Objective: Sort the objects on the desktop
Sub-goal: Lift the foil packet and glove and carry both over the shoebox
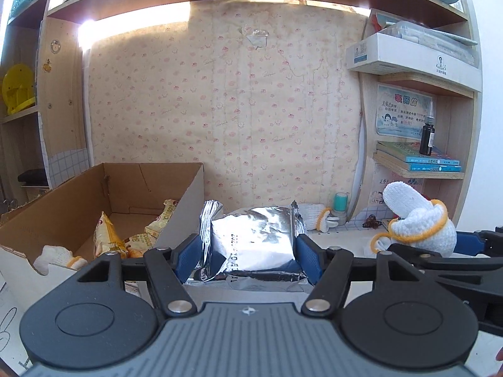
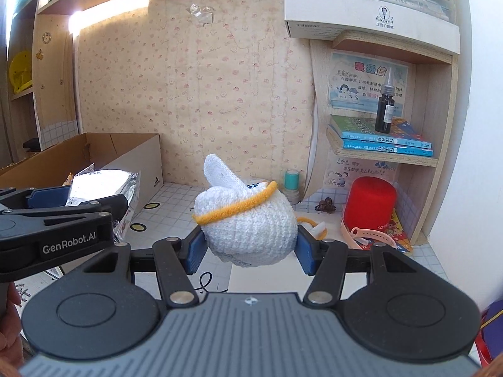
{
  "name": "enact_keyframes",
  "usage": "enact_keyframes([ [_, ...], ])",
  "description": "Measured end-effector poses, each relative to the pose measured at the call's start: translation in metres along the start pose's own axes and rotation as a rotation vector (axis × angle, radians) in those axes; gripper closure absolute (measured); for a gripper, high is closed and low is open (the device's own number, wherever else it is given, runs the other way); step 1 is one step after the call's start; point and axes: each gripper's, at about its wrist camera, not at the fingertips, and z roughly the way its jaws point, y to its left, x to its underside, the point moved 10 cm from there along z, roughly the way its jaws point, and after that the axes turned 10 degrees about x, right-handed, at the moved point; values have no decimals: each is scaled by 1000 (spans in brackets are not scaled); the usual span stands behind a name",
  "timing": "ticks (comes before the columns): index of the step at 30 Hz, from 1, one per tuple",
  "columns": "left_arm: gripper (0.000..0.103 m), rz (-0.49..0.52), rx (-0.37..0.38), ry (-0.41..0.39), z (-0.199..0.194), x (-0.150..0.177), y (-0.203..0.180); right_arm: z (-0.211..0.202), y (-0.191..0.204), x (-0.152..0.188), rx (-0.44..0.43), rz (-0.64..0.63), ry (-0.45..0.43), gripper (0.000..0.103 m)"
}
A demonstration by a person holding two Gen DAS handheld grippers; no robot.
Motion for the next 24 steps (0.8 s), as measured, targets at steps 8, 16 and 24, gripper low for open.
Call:
enact_keyframes([
  [8, 35, 4, -11, -41, -17, -11, 9, -11, 17, -14, -18, -17, -29, 46],
  [16, 35, 1, -46, -67, -31, -22, 35, -15, 52, -29, -57, -46, -50, 46],
  [24, 35, -30, -91, -76, -39, -24, 72, -12, 93, -40, -106, -83, -62, 46],
])
